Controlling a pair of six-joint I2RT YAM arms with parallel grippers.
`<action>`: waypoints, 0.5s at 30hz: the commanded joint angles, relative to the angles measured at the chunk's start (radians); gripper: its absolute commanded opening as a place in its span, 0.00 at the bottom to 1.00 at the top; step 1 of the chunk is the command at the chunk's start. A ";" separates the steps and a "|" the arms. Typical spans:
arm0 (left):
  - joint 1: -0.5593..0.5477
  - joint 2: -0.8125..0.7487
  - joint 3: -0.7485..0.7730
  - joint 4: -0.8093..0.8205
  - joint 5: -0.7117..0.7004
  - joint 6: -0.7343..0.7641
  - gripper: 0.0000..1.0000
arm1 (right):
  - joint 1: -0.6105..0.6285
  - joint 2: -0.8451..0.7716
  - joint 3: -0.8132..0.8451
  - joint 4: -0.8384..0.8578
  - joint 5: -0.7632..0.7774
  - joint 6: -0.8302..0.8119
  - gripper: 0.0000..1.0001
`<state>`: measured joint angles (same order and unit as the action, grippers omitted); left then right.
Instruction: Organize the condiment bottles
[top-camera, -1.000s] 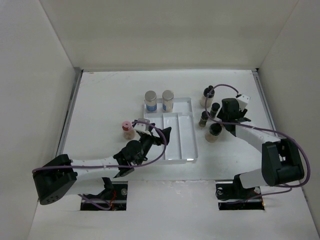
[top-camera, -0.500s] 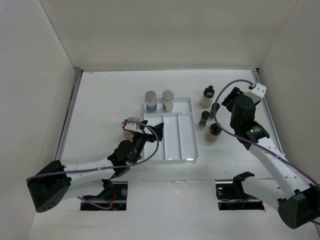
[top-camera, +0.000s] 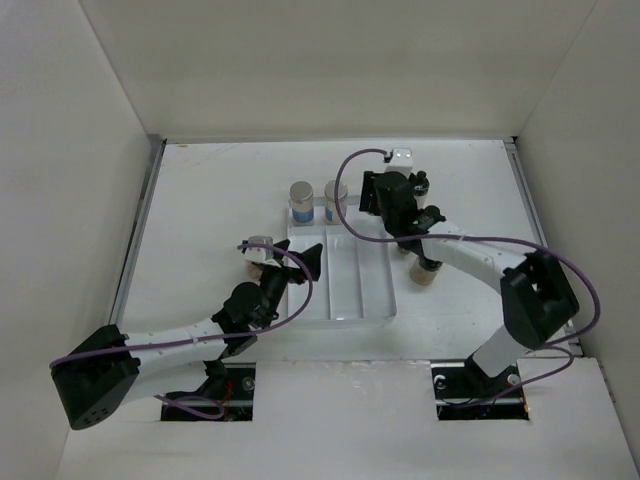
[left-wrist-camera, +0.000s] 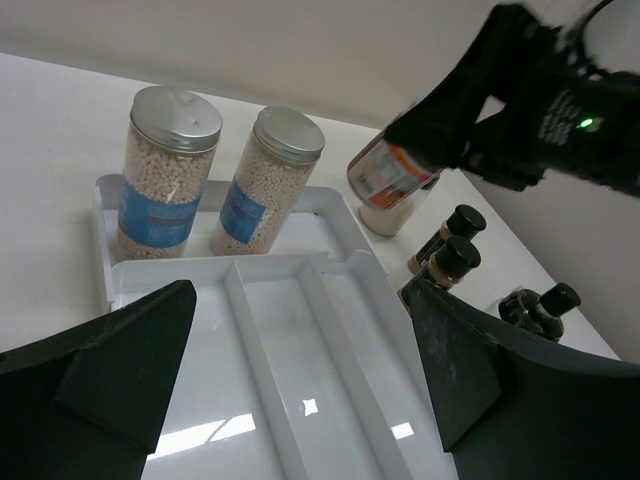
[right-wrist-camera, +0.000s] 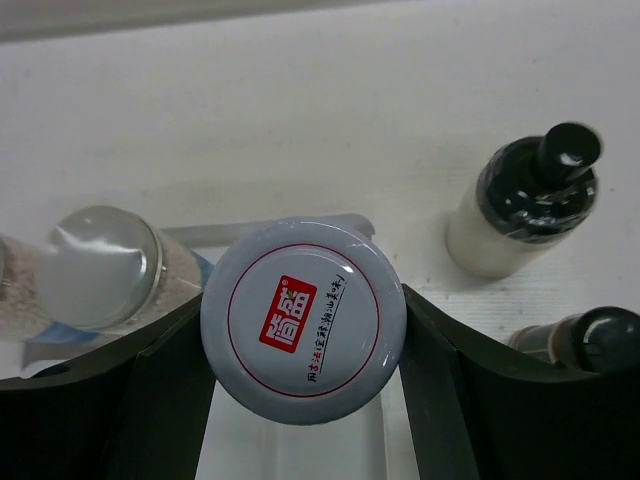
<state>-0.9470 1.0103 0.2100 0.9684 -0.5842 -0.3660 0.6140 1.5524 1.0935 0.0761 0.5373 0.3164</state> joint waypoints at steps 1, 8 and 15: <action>0.006 0.001 -0.008 0.072 -0.002 -0.001 0.89 | -0.010 0.043 0.097 0.174 -0.029 -0.005 0.54; 0.001 0.042 -0.006 0.105 0.012 -0.001 0.89 | -0.033 0.192 0.160 0.182 -0.060 0.000 0.55; 0.004 0.057 -0.006 0.107 0.012 -0.001 0.89 | -0.040 0.271 0.164 0.180 -0.043 0.018 0.61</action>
<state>-0.9466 1.0634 0.2096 1.0088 -0.5823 -0.3660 0.5808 1.8236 1.1942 0.1181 0.4747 0.3176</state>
